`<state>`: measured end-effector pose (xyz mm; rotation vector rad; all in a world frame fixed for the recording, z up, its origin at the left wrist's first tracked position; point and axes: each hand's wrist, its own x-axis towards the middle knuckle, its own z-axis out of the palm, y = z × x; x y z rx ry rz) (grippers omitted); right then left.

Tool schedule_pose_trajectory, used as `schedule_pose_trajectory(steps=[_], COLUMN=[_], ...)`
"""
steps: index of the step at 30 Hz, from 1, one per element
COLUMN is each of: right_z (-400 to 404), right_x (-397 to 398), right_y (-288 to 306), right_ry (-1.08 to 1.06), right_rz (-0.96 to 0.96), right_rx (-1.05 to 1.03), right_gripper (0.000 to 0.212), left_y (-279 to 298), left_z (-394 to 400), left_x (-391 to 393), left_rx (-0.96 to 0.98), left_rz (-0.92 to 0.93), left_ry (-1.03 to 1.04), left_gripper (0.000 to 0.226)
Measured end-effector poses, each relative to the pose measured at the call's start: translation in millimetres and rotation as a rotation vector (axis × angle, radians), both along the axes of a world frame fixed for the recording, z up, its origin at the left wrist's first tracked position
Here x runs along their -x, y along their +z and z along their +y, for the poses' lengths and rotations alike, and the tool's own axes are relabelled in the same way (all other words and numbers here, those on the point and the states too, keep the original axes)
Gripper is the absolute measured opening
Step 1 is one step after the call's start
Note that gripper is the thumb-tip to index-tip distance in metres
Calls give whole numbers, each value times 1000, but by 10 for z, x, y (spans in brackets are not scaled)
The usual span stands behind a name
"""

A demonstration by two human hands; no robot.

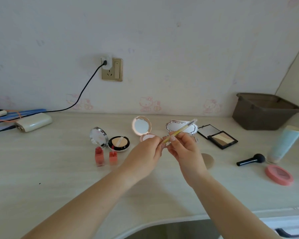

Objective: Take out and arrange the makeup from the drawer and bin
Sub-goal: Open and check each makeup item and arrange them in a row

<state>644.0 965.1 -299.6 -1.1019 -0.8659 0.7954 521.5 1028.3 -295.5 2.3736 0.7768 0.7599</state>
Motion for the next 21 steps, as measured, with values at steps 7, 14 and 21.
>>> schedule_pose_trajectory(steps=[7, 14, 21], right_z=[31, 14, -69], right_x=[36, -131, -298], right_y=[-13, 20, -44], right_ry=[-6, -91, -147], right_rz=[18, 37, -17], right_rx=[7, -4, -47], right_gripper=[12, 13, 17], left_y=[-41, -151, -246], left_z=[-15, 25, 73], left_x=[49, 72, 252], left_rx=[44, 174, 193], left_rz=[-52, 14, -88], left_ry=[12, 9, 70], left_gripper=[24, 11, 30])
